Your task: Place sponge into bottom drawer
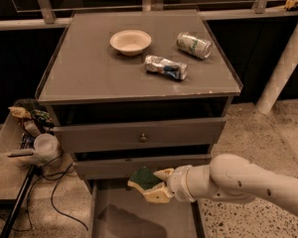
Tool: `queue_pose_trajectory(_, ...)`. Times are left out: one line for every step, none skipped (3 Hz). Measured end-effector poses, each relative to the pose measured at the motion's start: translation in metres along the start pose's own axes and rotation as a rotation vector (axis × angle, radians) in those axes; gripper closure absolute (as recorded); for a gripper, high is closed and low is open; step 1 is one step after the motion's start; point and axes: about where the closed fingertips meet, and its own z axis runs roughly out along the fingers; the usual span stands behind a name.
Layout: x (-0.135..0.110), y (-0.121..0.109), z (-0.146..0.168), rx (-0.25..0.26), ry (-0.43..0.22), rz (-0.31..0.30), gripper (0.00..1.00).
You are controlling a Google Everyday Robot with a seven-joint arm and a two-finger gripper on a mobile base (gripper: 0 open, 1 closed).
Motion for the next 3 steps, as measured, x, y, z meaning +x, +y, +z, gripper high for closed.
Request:
queue_pose_trajectory(0.025, -0.01, 0.021, 0.033, -0.02, 0.028, 1.0)
queue_pose_trajectory(0.024, -0.01, 0.021, 0.033, -0.02, 0.028, 1.0)
queue_pose_trajectory(0.039, -0.014, 0.04, 0.038, -0.029, 0.02, 1.0)
